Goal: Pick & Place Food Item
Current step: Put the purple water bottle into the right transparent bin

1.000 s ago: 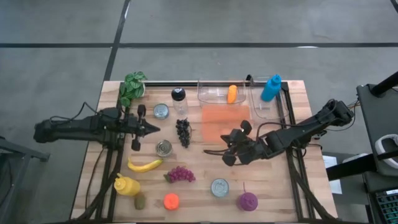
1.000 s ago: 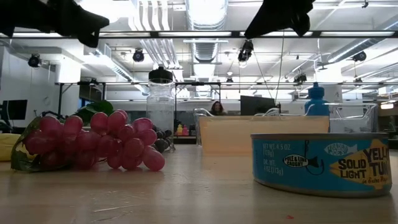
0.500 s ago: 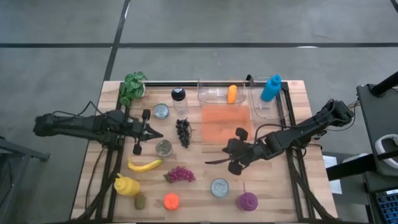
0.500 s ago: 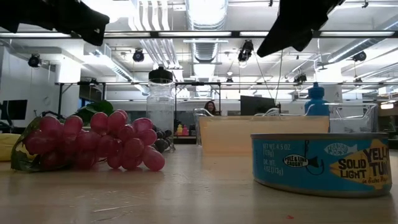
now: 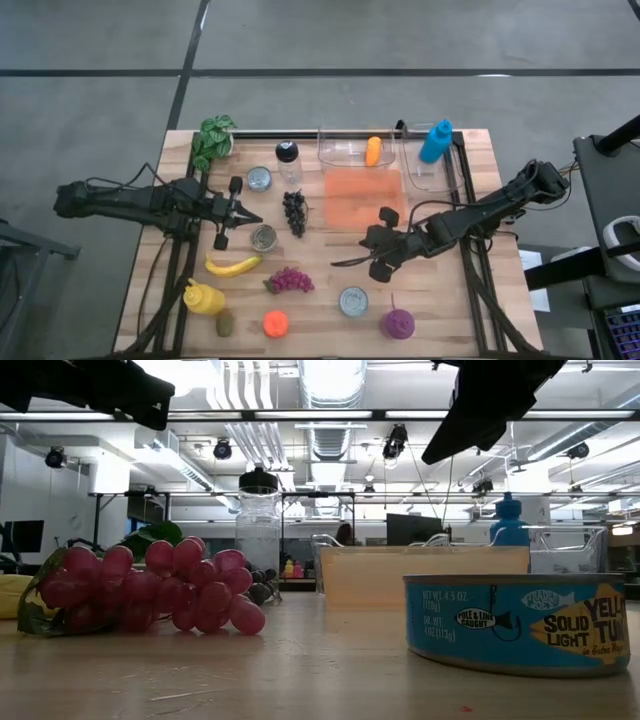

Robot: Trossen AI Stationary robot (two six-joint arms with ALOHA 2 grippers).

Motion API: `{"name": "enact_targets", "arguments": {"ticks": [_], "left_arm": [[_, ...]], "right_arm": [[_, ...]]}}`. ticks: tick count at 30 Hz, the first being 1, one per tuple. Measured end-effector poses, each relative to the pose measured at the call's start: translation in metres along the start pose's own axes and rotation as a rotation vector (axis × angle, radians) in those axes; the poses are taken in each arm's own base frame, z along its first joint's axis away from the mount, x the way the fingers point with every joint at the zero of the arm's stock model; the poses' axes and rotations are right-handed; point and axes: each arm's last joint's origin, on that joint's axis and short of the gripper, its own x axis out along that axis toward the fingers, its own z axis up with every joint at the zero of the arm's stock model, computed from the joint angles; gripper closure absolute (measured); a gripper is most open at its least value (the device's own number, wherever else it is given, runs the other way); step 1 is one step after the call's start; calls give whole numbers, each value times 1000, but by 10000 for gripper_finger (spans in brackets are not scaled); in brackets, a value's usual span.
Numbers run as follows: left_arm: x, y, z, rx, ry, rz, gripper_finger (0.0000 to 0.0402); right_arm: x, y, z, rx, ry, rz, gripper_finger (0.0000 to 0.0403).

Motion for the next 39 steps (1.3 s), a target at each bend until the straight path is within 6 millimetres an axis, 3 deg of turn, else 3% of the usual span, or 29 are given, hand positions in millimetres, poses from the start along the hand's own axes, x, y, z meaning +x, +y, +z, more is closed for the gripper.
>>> {"name": "enact_targets", "arguments": {"ticks": [30, 39], "left_arm": [[0, -1, -7, -12, 73, -14, 395], [0, -1, -7, -12, 72, -13, 395]], "right_arm": [[-1, 0, 1, -39, -4, -1, 394], [-24, 15, 32, -22, -83, 70, 394]]}}
